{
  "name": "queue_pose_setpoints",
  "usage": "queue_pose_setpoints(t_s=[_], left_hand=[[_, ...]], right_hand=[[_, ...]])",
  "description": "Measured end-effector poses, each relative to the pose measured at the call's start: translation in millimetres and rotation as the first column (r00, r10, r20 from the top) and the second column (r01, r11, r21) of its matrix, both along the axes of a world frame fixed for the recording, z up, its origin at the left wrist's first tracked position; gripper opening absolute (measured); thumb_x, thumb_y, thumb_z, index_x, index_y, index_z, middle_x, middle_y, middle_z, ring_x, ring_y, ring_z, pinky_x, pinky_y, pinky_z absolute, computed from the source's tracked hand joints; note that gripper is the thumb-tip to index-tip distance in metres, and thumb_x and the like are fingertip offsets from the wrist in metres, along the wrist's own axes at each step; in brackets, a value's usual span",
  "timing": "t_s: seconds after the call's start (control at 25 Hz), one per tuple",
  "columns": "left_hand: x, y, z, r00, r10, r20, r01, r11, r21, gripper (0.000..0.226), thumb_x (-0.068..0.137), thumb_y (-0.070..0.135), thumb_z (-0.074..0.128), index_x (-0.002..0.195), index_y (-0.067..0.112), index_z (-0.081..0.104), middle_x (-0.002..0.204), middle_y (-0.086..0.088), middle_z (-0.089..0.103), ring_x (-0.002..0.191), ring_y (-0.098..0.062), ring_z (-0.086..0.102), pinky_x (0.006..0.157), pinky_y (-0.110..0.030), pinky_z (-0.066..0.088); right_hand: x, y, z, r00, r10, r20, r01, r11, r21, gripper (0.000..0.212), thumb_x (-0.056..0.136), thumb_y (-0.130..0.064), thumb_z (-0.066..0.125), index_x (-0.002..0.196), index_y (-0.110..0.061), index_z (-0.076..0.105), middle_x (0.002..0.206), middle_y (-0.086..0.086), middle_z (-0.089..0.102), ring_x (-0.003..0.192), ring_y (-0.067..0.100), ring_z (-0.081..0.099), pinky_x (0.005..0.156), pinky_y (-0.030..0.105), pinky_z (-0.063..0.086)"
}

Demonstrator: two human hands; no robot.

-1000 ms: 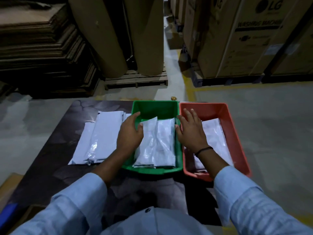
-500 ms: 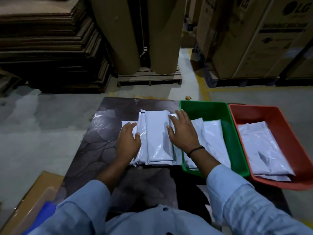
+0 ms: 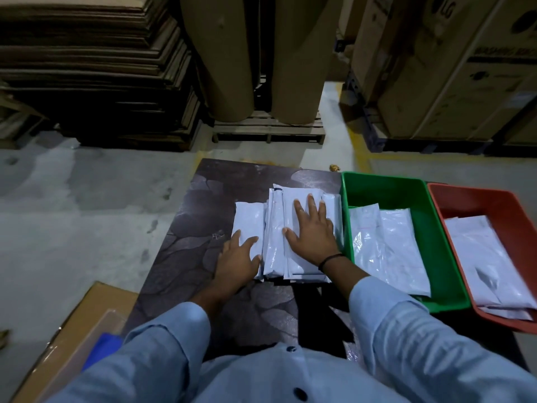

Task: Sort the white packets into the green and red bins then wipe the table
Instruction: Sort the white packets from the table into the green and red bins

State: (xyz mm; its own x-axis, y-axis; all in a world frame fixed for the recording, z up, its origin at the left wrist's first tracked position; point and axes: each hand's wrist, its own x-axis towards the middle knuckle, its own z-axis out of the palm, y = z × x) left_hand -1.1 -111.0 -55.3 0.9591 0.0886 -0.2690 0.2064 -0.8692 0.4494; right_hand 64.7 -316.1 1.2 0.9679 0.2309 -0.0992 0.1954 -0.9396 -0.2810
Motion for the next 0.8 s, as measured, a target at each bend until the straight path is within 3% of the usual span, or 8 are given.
queue_pose_setpoints(t_s=[0.24, 0.44, 0.64, 0.8], left_hand=[[-6, 4, -6, 0.999, 0.052, 0.007, -0.052, 0.997, 0.061, 0.053, 0.086, 0.061, 0.06, 0.131, 0.038, 0.043, 0.159, -0.008, 0.022, 0.128, -0.045, 0.047, 0.106, -0.051, 0.042], [1, 4, -5, 0.993, 0.097, 0.07, -0.105, 0.987, 0.123, 0.051, 0.082, 0.054, 0.067, 0.118, 0.029, 0.042, 0.143, -0.009, 0.032, 0.122, -0.042, 0.046, 0.103, -0.052, 0.04], [12, 3, -10, 0.997, 0.046, 0.063, -0.055, 0.986, 0.158, 0.062, 0.081, 0.048, 0.068, 0.132, 0.03, 0.038, 0.157, -0.012, 0.017, 0.134, -0.045, 0.034, 0.106, -0.055, 0.039], [13, 6, -9, 0.989, 0.126, 0.076, -0.134, 0.984, 0.12, 0.069, 0.085, 0.033, 0.061, 0.148, 0.036, 0.033, 0.16, -0.011, 0.016, 0.133, -0.046, 0.035, 0.107, -0.056, 0.037]], right_hand=[[-12, -4, -6, 1.0, 0.005, 0.018, -0.002, 0.989, -0.146, 0.08, 0.093, -0.051, 0.042, 0.16, -0.026, 0.005, 0.168, 0.009, -0.003, 0.151, 0.044, 0.002, 0.111, 0.062, 0.029], [-18, 0, -10, 1.0, -0.004, 0.014, 0.007, 0.98, -0.198, 0.081, 0.092, -0.05, 0.039, 0.159, -0.025, 0.002, 0.167, 0.01, -0.005, 0.15, 0.047, 0.003, 0.109, 0.063, 0.031], [-17, -5, -10, 0.999, 0.031, 0.013, -0.027, 0.977, -0.211, 0.08, 0.094, -0.053, 0.038, 0.159, -0.024, 0.001, 0.167, 0.012, -0.005, 0.149, 0.047, 0.005, 0.109, 0.063, 0.032], [-15, -5, -5, 0.999, 0.031, -0.016, -0.033, 0.982, -0.188, 0.078, 0.095, -0.05, 0.039, 0.159, -0.024, 0.004, 0.167, 0.012, -0.002, 0.149, 0.047, 0.006, 0.11, 0.064, 0.03]])
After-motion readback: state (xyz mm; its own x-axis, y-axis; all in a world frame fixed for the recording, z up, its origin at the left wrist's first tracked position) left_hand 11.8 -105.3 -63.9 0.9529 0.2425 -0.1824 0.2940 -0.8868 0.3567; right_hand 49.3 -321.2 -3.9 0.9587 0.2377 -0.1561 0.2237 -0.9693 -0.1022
